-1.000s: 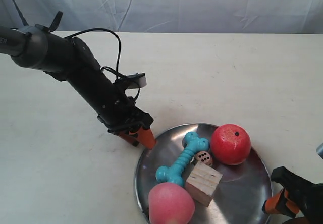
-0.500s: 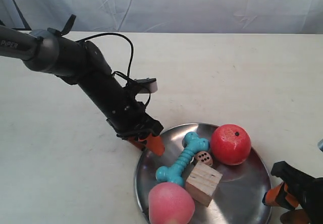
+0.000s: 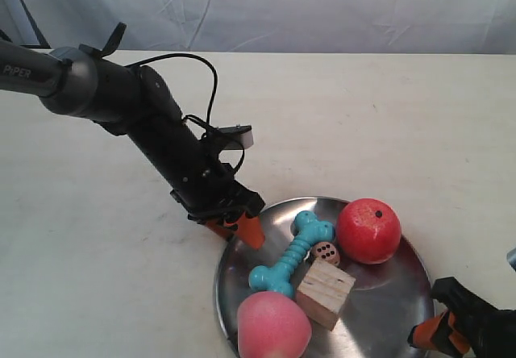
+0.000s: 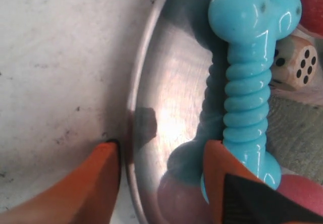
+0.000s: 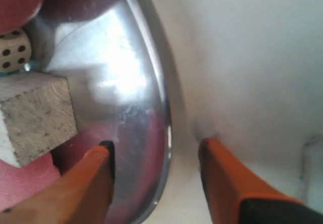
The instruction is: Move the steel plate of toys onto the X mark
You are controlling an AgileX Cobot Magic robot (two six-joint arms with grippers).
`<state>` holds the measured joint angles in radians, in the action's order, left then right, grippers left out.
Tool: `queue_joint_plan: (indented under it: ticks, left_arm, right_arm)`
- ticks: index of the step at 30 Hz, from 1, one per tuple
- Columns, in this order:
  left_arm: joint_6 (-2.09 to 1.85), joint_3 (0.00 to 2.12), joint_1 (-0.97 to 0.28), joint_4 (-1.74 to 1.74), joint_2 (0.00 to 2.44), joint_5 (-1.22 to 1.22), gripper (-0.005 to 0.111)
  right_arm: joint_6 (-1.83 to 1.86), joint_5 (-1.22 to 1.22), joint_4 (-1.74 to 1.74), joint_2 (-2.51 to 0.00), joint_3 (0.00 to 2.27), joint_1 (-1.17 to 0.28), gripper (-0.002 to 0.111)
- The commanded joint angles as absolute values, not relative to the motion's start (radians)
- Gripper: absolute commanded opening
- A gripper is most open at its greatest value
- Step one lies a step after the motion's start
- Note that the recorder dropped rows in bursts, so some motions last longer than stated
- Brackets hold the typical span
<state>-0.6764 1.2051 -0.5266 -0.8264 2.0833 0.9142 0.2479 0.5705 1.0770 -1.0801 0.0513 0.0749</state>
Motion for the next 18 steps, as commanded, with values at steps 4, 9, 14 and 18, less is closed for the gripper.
queue_joint_plan:
  ticks: [4, 9, 14, 18]
  left_arm:
    - [-0.668, 1.2, -0.532, -0.779, 2.093, 0.908, 0.05]
    - [-0.668, 1.2, -0.532, -0.779, 2.093, 0.908, 0.05]
    - [-0.668, 1.2, -0.532, -0.779, 2.093, 0.919, 0.05]
    - [-0.668, 1.2, -0.532, -0.779, 2.093, 0.921, 0.05]
  right_arm:
    - [0.277, 0.543, 1.106, -1.081, 0.047, 0.079, 0.051]
    - [0.278, 0.535, 1.108, -1.081, 0.047, 0.079, 0.051]
    - [0.281, 0.522, 1.108, -1.081, 0.047, 0.079, 0.051]
    - [0.288, 0.516, 1.11, -1.081, 0.047, 0.079, 0.051]
